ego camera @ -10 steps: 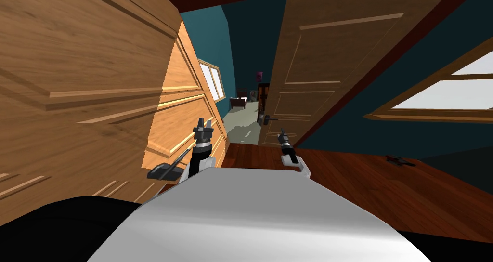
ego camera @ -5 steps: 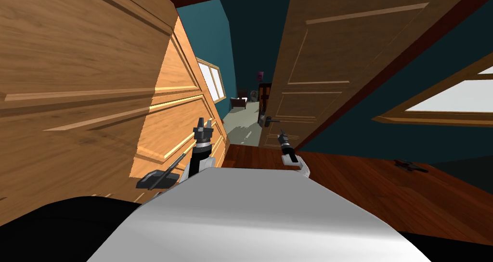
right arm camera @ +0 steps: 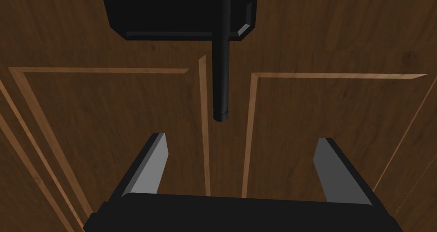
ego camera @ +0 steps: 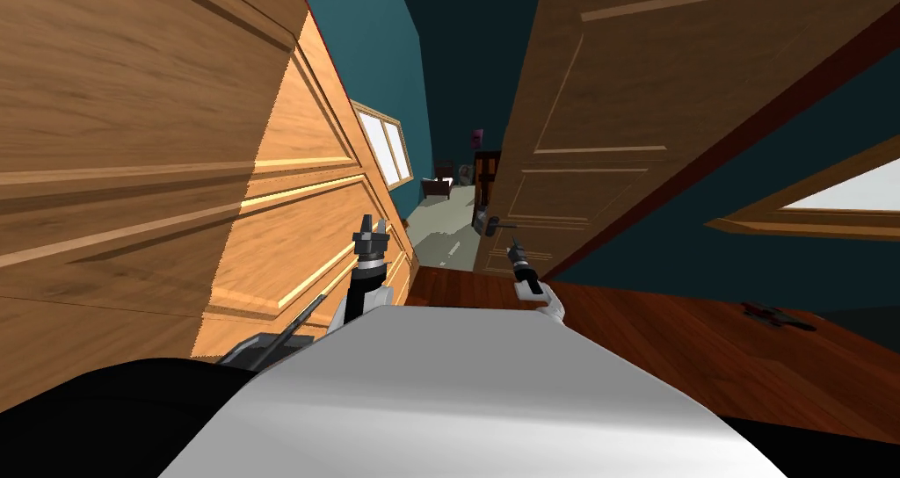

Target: Pull the door open

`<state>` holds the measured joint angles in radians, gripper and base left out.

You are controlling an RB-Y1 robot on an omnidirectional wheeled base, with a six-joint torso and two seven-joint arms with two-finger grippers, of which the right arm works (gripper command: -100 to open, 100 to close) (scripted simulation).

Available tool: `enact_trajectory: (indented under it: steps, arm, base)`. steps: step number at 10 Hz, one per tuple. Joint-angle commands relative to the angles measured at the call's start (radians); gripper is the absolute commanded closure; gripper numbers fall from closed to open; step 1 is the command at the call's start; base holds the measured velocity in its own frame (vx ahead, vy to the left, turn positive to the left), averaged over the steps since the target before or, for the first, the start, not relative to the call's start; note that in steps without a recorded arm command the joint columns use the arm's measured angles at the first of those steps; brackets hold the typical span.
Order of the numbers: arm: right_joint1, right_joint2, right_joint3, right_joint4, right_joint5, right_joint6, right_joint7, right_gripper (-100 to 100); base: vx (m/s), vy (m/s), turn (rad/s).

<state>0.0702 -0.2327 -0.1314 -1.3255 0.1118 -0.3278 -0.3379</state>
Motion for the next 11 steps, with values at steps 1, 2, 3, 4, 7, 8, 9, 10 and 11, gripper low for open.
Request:
enact_trajectory:
  steps: [1, 2, 3, 4, 7, 8, 9, 10, 11]
  arm:
    - [-0.017, -0.008, -0.004, 0.035, 0.008, 0.001, -0.017, -100]
    - [-0.026, -0.011, -0.006, 0.054, 0.012, 0.001, -0.026, -100]
    - [-0.020, -0.004, -0.005, 0.043, 0.010, -0.001, -0.016, -100]
    - [-0.019, -0.020, -0.018, 0.060, 0.003, -0.010, -0.025, -100]
    - [-0.014, -0.062, -0.052, 0.102, -0.019, -0.037, -0.046, -100]
    - [-0.012, -0.077, -0.064, 0.117, -0.026, -0.047, -0.054, -100]
    - [-0.010, -0.092, -0.076, 0.132, -0.034, -0.056, -0.061, -100]
    - [-0.008, -0.108, -0.089, 0.148, -0.042, -0.067, -0.069, -100]
    - [-0.007, -0.112, -0.092, 0.152, -0.044, -0.069, -0.071, -100]
  base:
    - [0.131, -0.021, 0.026]
    - [0.162, -0.030, 0.031]
    - [0.073, -0.013, 0.009]
    - [0.134, 0.000, 0.108]
    - [0.215, 0.026, 0.138]
    - [0.219, -0.012, 0.154]
    - [0.215, 0.006, 0.172]
    - [0.245, 0.012, 0.146]
    - [0.179, 0.004, 0.073]
